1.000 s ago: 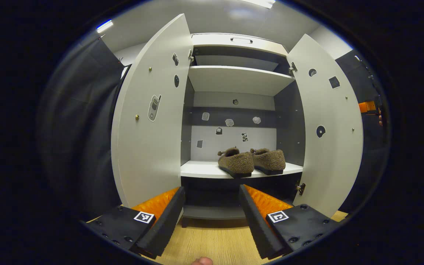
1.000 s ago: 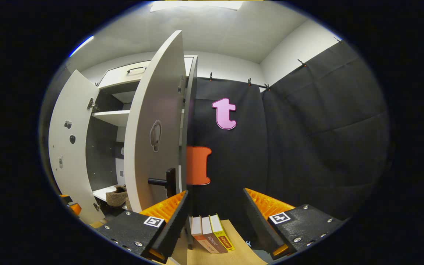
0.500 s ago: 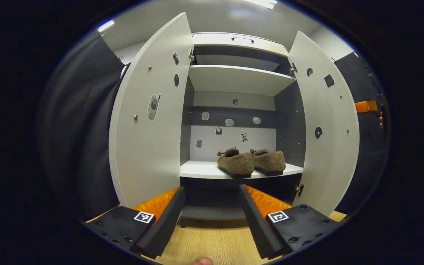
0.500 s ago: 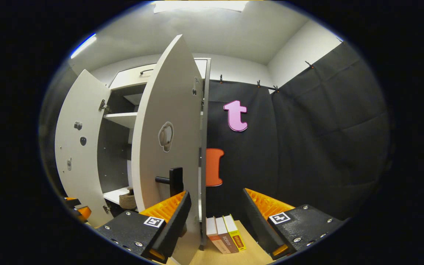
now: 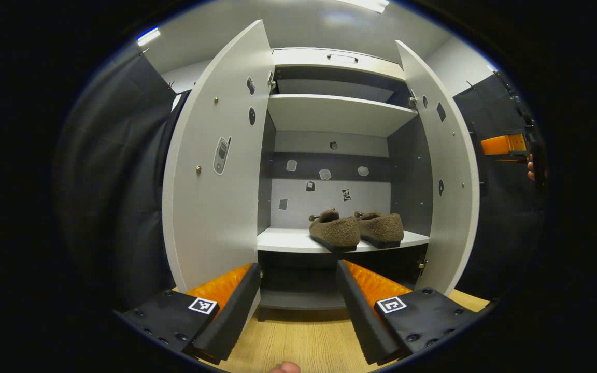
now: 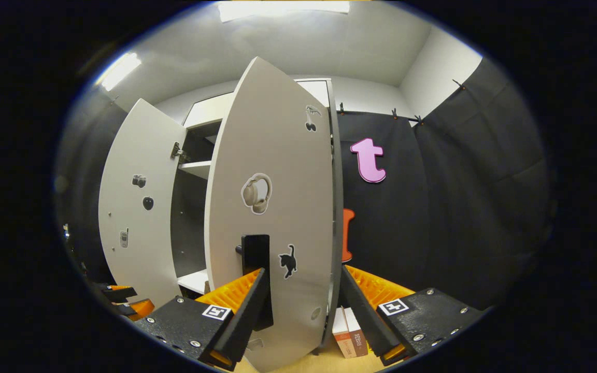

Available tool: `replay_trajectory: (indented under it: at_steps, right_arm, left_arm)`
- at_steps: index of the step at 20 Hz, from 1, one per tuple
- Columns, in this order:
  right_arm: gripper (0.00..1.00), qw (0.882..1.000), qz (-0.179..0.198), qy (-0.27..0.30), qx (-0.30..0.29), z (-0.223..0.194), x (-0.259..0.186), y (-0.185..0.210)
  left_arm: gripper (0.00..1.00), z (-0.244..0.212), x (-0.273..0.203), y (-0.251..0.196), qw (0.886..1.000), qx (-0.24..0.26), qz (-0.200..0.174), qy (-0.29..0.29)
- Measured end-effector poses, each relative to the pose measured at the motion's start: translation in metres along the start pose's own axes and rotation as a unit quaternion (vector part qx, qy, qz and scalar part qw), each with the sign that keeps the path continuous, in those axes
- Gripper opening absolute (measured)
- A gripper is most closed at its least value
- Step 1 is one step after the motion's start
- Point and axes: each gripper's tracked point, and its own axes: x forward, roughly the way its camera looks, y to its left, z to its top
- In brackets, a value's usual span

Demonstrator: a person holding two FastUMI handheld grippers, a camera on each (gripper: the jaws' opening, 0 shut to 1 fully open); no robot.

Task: Grab one shoe with the right hand and put it into the shoe cabinet, grab the other shoe with the left hand and put it into the shoe cabinet; then close the right door with the right hand and the left door with the left hand.

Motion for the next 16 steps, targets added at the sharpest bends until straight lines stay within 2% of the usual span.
replay_trajectory:
  at_steps: [2,3,4,12,16]
  right_arm:
    - [0.9,1.0,0.017,0.004,0.018,-0.004,0.01,0.01]
    - [0.96,0.999,0.022,0.004,0.025,-0.005,0.016,0.015]
    - [0.91,0.999,0.026,0.005,0.029,-0.007,0.018,0.019]
    - [0.91,0.998,0.055,0.026,0.022,-0.034,0.048,0.054]
    - [0.91,0.997,0.061,0.033,0.019,-0.043,0.061,0.066]
  left_arm:
    - [0.96,0.001,0.0,0.001,1.0,0.003,0.002,-0.002]
    - [0.96,0.002,0.0,0.002,1.0,0.004,0.003,-0.003]
    - [0.94,0.003,0.0,0.002,1.0,0.005,0.004,-0.004]
    - [0.99,-0.003,-0.003,0.008,1.0,0.007,0.01,0.003]
    - [0.94,-0.003,-0.004,0.011,1.0,0.003,0.011,0.002]
